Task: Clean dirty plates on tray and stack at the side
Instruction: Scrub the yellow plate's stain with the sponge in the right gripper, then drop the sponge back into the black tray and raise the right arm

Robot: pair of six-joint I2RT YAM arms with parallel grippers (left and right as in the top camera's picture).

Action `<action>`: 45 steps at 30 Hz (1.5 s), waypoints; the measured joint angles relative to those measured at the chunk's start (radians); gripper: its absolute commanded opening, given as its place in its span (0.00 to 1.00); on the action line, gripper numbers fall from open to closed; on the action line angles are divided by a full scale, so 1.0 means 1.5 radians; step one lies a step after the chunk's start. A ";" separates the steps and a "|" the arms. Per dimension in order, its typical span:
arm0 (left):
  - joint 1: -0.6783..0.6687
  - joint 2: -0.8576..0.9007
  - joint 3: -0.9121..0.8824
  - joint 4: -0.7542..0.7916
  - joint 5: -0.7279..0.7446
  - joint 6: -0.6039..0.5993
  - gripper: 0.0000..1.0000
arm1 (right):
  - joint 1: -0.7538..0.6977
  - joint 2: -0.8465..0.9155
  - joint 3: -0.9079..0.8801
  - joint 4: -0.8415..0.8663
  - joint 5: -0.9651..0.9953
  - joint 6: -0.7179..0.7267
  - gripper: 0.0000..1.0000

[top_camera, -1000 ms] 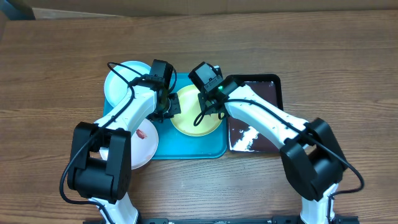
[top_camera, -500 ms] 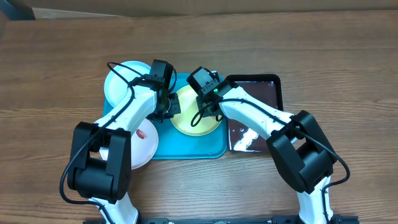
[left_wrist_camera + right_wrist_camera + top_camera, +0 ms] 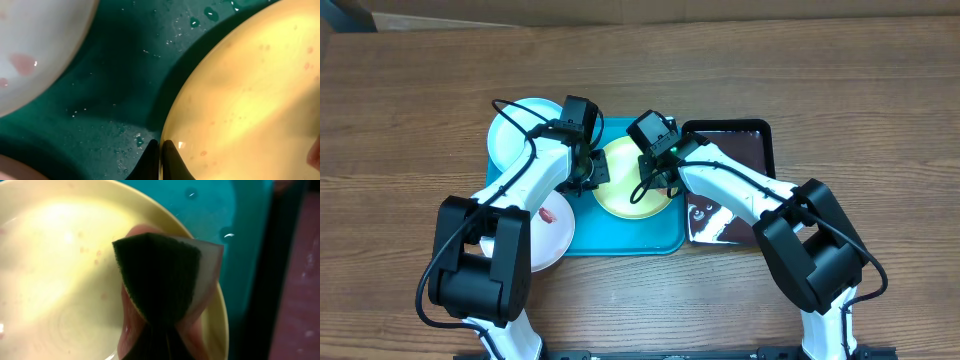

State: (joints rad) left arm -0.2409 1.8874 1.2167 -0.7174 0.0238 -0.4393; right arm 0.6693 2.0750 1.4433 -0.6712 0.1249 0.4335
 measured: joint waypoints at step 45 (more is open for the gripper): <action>0.000 0.000 0.000 0.004 -0.011 0.000 0.04 | -0.223 -0.186 -0.014 -0.225 -0.108 -0.080 0.04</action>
State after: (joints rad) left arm -0.2409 1.8874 1.2167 -0.7120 0.0078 -0.4393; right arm 0.3344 1.7954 1.4227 -1.0088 -0.0372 0.3134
